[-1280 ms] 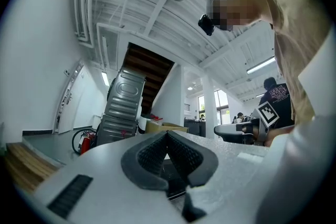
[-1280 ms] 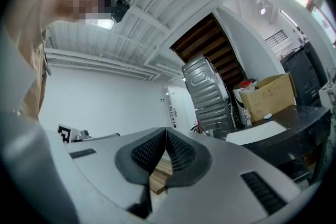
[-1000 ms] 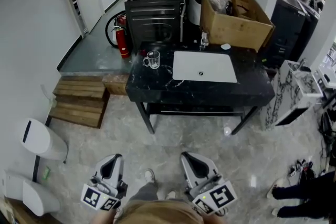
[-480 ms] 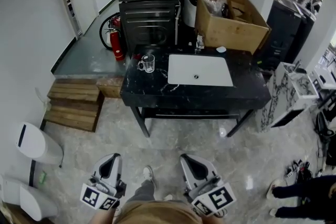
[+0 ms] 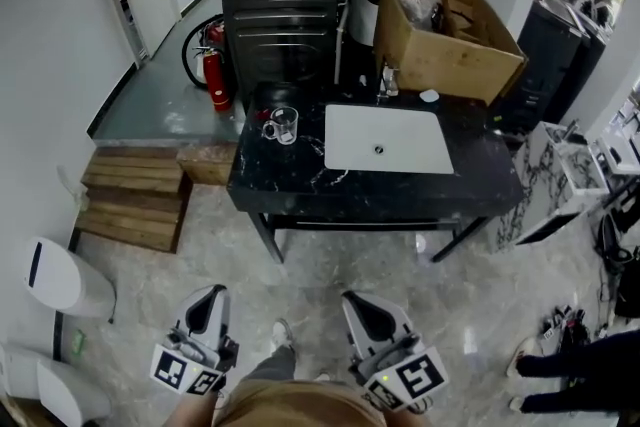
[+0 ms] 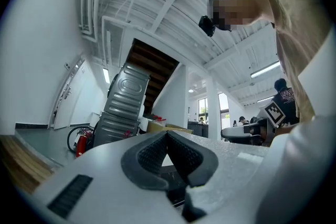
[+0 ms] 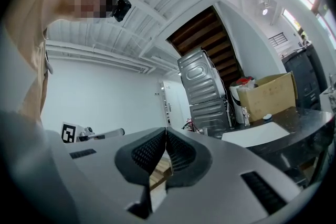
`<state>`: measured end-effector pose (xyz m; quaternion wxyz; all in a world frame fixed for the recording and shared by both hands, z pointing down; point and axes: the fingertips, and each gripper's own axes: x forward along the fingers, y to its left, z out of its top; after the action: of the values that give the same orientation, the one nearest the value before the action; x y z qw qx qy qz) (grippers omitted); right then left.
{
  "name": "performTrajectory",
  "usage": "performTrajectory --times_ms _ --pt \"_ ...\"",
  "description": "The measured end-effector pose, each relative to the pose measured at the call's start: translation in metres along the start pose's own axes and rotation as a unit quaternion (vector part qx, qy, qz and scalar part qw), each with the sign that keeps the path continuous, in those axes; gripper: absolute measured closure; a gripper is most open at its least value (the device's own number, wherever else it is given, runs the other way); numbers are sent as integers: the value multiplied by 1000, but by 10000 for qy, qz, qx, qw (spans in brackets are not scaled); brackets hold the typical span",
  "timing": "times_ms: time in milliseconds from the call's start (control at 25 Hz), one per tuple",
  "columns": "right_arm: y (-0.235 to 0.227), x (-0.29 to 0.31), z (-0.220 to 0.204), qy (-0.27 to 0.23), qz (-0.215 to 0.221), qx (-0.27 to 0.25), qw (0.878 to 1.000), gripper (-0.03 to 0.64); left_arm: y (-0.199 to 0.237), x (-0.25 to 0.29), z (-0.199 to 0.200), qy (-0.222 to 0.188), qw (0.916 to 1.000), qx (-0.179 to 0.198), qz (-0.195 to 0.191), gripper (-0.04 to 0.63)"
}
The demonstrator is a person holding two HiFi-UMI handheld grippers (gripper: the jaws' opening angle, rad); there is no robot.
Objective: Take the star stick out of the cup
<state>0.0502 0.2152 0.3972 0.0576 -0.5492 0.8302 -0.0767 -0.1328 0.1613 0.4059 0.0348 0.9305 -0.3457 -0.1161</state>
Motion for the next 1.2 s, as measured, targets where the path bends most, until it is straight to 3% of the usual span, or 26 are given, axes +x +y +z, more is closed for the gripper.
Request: performTrajectory --times_ms 800,1200 --pt "-34 157 10 142 -460 -140 9987 615 143 88 -4 138 9986 -347 -372 594" --pt "-31 221 15 207 -478 -318 9981 615 212 92 -7 129 9984 -504 -237 594"
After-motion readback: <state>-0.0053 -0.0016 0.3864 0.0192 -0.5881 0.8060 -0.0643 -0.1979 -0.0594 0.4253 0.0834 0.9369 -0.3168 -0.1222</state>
